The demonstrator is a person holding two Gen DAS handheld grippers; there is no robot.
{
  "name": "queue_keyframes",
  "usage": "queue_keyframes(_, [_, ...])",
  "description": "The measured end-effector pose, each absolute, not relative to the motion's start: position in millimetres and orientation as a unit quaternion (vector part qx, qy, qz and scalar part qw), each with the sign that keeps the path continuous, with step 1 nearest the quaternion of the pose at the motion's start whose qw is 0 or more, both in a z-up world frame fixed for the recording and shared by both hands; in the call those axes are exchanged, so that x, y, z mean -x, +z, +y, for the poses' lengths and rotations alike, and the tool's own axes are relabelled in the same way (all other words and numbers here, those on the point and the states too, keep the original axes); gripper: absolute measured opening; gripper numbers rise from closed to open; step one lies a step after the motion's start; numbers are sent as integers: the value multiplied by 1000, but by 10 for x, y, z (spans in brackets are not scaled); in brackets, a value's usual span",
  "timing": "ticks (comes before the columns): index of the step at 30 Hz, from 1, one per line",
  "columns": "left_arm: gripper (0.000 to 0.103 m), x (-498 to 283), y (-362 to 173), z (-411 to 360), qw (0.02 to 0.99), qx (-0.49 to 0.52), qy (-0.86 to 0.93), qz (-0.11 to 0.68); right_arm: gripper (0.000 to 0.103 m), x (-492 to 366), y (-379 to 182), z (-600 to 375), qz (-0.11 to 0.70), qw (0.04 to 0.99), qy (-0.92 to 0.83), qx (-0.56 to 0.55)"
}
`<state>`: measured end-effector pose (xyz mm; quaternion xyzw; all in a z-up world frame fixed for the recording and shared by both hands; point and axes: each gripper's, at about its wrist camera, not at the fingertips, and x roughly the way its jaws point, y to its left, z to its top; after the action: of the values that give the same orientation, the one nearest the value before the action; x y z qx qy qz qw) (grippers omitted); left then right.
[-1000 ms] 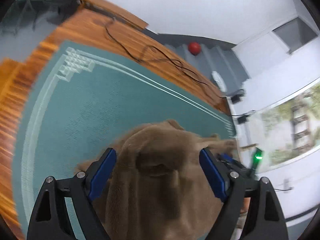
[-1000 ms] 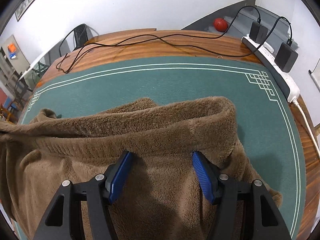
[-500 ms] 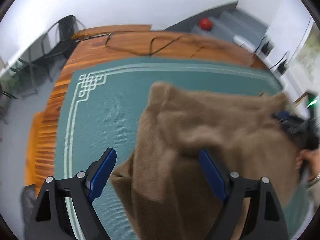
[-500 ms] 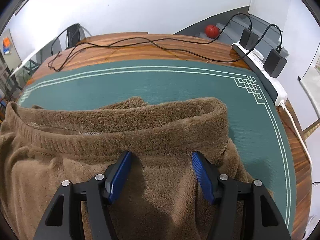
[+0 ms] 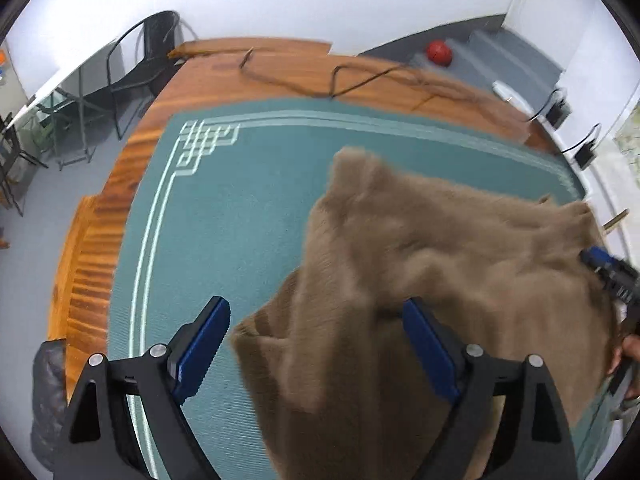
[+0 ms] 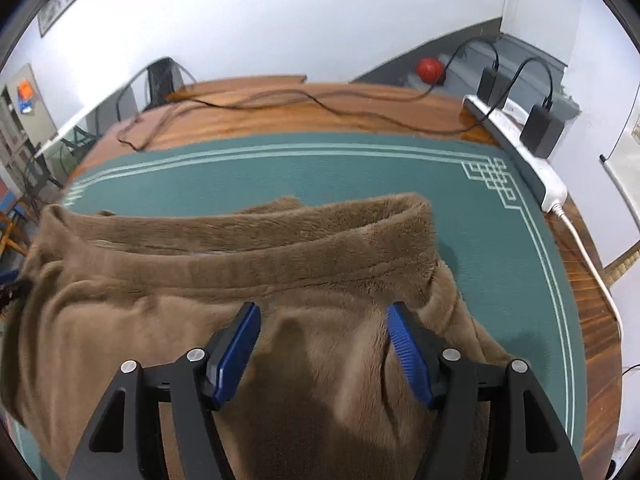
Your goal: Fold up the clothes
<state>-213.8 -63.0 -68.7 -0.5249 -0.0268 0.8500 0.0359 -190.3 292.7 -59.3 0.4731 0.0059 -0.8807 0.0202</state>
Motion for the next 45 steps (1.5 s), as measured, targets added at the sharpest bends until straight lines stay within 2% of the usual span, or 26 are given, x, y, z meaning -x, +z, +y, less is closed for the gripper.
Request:
queue_keyframes(6, [91, 2180, -858, -341, 34, 547, 836, 28, 69, 1798, -755, 2792, 24, 37, -863, -504])
queue_keyframes(8, [91, 2212, -994, -355, 30, 558, 829, 28, 73, 1802, -874, 2796, 27, 42, -854, -517])
queue_keyframes(11, [100, 2235, -1096, -476, 20, 558, 829, 10, 79, 1799, -905, 2836, 20, 46, -859, -509])
queue_keyframes(17, [100, 2013, -864, -572, 18, 542, 840, 17, 81, 1707, -788, 2856, 14, 39, -862, -505])
queue_keyframes(23, [100, 1372, -629, -861, 36, 524, 851, 1, 81, 988, -477, 2873, 23, 56, -882, -467])
queue_keyframes(28, [100, 836, -783, -1100, 40, 538, 842, 0, 81, 582, -556, 2819, 55, 72, -877, -471])
queue_keyframes(31, [100, 681, -964, -1083, 21, 555, 831, 22, 81, 538, -711, 2908, 40, 70, -868, -490])
queue_keyframes(36, [101, 733, -1120, -1180, 10, 557, 831, 8, 82, 572, -849, 3168, -14, 62, -861, -505])
queue_keyframes(41, [101, 721, -1166, -1215, 12, 556, 831, 11, 85, 552, -882, 3148, -1, 73, -860, -504])
queue_keyframes(45, [101, 699, -984, -1147, 5, 545, 838, 19, 87, 558, -879, 3125, -2, 68, -860, -506])
